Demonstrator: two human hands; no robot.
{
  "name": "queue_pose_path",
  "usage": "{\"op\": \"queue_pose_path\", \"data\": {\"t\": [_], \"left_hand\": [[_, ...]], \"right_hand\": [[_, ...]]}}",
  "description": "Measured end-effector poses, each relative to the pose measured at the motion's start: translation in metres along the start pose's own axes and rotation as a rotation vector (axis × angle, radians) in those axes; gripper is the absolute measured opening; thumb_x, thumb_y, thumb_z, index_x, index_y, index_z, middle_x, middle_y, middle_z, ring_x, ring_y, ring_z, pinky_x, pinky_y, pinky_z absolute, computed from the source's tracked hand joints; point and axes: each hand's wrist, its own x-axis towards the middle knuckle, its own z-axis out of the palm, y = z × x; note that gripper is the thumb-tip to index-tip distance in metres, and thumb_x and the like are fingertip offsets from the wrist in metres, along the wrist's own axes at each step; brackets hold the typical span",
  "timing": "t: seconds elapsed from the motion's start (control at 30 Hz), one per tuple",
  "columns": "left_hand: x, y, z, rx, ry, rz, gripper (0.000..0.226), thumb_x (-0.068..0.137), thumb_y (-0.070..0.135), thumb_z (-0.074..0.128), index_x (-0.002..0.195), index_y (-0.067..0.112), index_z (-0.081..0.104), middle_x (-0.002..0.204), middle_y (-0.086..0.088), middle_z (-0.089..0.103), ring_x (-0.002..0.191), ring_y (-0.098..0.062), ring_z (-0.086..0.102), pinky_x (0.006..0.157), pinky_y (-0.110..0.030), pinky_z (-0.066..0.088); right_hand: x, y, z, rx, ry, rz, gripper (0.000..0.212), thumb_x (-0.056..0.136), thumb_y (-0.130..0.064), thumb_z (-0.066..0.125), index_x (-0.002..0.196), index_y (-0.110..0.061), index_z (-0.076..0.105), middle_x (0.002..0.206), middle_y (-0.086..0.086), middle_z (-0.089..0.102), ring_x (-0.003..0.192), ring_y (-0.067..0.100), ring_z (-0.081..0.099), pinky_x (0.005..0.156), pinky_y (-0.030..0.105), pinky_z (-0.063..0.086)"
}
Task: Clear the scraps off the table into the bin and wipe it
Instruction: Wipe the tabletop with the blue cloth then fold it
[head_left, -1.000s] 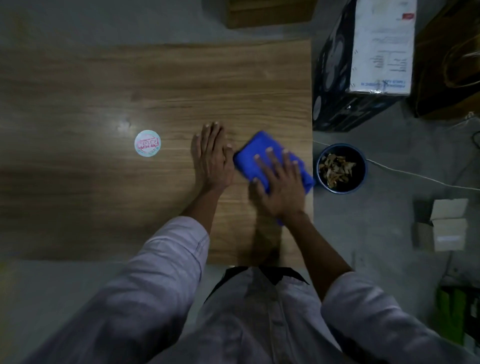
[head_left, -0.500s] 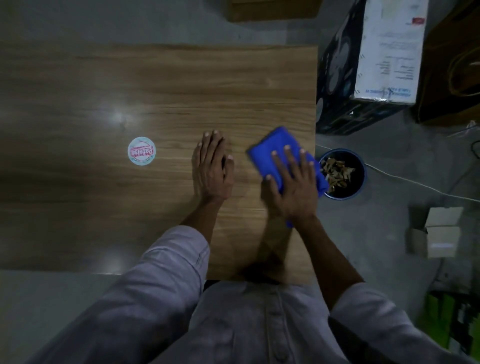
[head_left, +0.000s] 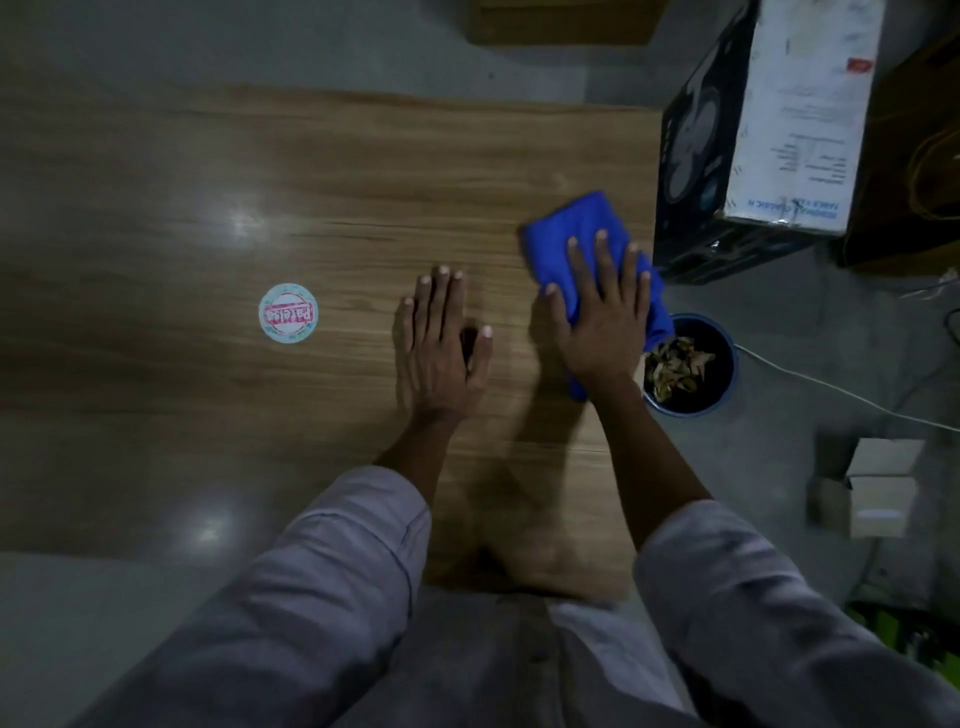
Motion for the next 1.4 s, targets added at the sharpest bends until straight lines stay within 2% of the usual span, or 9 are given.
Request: {"op": "queue_pose_path", "data": {"t": [0.1, 0.3, 0.53, 0.73, 0.8, 0.93, 1.1, 1.17, 1.4], "left_hand": [[0.000, 0.002, -0.002, -0.019, 0.008, -0.012, 0.067, 0.103, 0.044, 0.039, 0.160, 0.014, 0.024, 0.168, -0.005, 0.018, 0.157, -0.019, 0.011, 0.125, -0.048, 0.015], [0.001, 0.002, -0.002, 0.006, 0.019, -0.004, 0.064, 0.102, 0.044, 0.040, 0.159, 0.018, 0.028, 0.168, -0.006, 0.020, 0.156, -0.024, 0.012, 0.123, -0.051, 0.019], [0.003, 0.004, 0.001, 0.035, -0.039, -0.022, 0.070, 0.101, 0.046, 0.041, 0.161, 0.015, 0.022, 0.169, -0.004, 0.015, 0.157, -0.023, 0.007, 0.124, -0.050, 0.015], [0.003, 0.002, 0.005, 0.027, -0.026, -0.016, 0.079, 0.091, 0.041, 0.047, 0.158, 0.004, 0.027, 0.167, -0.012, 0.022, 0.156, -0.027, 0.011, 0.125, -0.050, 0.014], [0.004, 0.004, 0.004, -0.007, -0.012, -0.043, 0.080, 0.091, 0.043, 0.051, 0.158, 0.005, 0.028, 0.167, -0.010, 0.022, 0.156, -0.025, 0.012, 0.126, -0.048, 0.014], [0.006, 0.004, 0.004, 0.015, -0.037, -0.048, 0.078, 0.092, 0.044, 0.048, 0.158, 0.007, 0.027, 0.167, -0.009, 0.020, 0.157, -0.025, 0.011, 0.126, -0.047, 0.012], [0.005, 0.003, 0.004, 0.114, -0.063, -0.032, 0.080, 0.093, 0.041, 0.045, 0.160, 0.006, 0.020, 0.168, -0.009, 0.017, 0.157, -0.025, 0.008, 0.124, -0.049, 0.016], [0.004, 0.004, 0.003, 0.042, -0.033, -0.048, 0.081, 0.091, 0.041, 0.053, 0.159, 0.006, 0.024, 0.168, -0.008, 0.019, 0.157, -0.024, 0.009, 0.125, -0.050, 0.016], [0.008, 0.005, 0.004, 0.005, -0.043, -0.072, 0.080, 0.090, 0.042, 0.053, 0.157, 0.008, 0.029, 0.167, -0.007, 0.021, 0.157, -0.023, 0.011, 0.126, -0.047, 0.013]], "right_hand": [[0.004, -0.041, 0.009, -0.001, 0.048, 0.141, 0.060, 0.105, -0.054, 0.034, 0.160, -0.030, 0.027, 0.170, 0.001, 0.016, 0.157, 0.034, 0.007, 0.125, 0.054, 0.008], [-0.028, -0.031, 0.005, 0.015, -0.166, -0.434, 0.059, 0.105, -0.050, 0.034, 0.161, -0.033, 0.024, 0.169, -0.004, 0.017, 0.158, 0.026, 0.001, 0.125, 0.053, 0.009], [0.044, -0.036, 0.010, -0.005, 0.118, 0.219, 0.061, 0.104, -0.055, 0.035, 0.160, -0.029, 0.029, 0.169, 0.002, 0.019, 0.156, 0.036, 0.010, 0.125, 0.054, 0.009], [0.035, -0.057, 0.019, 0.060, -0.076, -0.444, 0.059, 0.103, -0.051, 0.041, 0.158, -0.031, 0.034, 0.167, -0.001, 0.025, 0.157, 0.030, 0.010, 0.126, 0.052, 0.009], [0.053, -0.027, 0.011, 0.058, -0.032, -0.314, 0.060, 0.103, -0.054, 0.040, 0.158, -0.031, 0.032, 0.167, -0.001, 0.025, 0.157, 0.030, 0.009, 0.125, 0.053, 0.010], [0.075, -0.038, 0.006, 0.037, 0.150, 0.331, 0.063, 0.105, -0.055, 0.029, 0.161, -0.029, 0.024, 0.170, 0.002, 0.015, 0.156, 0.035, 0.005, 0.124, 0.056, 0.009], [0.039, -0.090, 0.024, 0.060, -0.059, -0.356, 0.059, 0.104, -0.049, 0.041, 0.159, -0.030, 0.030, 0.168, 0.000, 0.021, 0.157, 0.031, 0.008, 0.124, 0.055, 0.012], [0.049, -0.063, 0.020, 0.082, -0.038, -0.409, 0.057, 0.104, -0.050, 0.041, 0.157, -0.032, 0.034, 0.167, -0.002, 0.026, 0.157, 0.027, 0.009, 0.126, 0.051, 0.010], [0.108, -0.046, 0.015, 0.055, 0.153, 0.251, 0.060, 0.104, -0.053, 0.036, 0.159, -0.028, 0.031, 0.168, 0.003, 0.023, 0.155, 0.037, 0.012, 0.125, 0.055, 0.009]]}}
